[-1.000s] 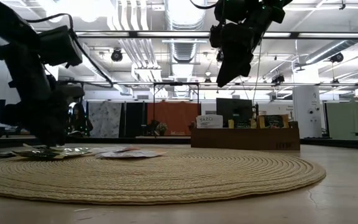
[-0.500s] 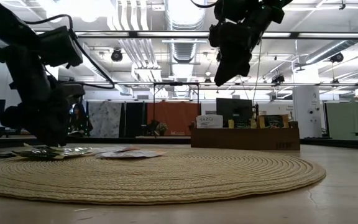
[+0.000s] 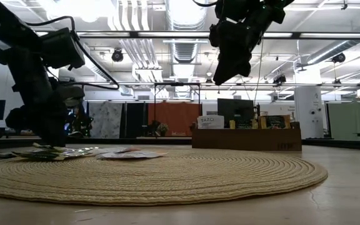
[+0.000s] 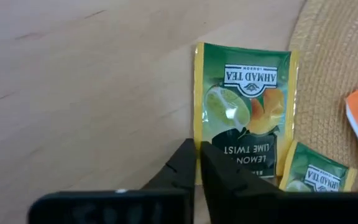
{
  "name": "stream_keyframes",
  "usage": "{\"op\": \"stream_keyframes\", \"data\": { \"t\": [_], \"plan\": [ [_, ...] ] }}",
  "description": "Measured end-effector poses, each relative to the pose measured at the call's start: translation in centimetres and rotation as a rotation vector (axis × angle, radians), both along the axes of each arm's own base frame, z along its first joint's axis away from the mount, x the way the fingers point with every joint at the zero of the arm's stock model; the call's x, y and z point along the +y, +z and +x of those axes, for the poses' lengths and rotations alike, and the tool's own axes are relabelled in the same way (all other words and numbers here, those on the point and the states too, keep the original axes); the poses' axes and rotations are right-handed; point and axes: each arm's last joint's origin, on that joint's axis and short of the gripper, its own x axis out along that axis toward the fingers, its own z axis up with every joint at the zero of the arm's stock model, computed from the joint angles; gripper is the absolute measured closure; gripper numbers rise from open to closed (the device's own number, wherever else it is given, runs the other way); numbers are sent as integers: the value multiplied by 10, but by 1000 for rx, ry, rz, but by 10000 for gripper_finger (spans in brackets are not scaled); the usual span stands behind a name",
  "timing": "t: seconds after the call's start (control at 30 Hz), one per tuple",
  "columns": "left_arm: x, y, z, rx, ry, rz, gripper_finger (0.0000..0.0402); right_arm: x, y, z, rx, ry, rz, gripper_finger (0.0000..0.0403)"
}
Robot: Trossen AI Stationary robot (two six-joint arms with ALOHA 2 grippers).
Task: Pick & Place Tea
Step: Put the lemon tea bag into the middle section of the wooden organizer
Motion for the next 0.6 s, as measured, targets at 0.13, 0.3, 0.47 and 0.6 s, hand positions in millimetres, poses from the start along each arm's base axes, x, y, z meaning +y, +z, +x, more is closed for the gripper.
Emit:
{"op": "stream_keyframes", "data": {
  "t": [0.13,0.3,0.47,0.6],
  "plan": [
    [0,3,3,-49,-9,11,399,0,0,0,-1,-15,12,312],
    [1,8,8,-127,-16,21,401,0,0,0,-2,-20,16,317],
    [2,17,15,-246,-9,42,401,0,0,0,-3,-26,21,314],
    [3,24,21,-345,-1,55,401,1,1,1,-13,-36,34,317]
  ]
}}
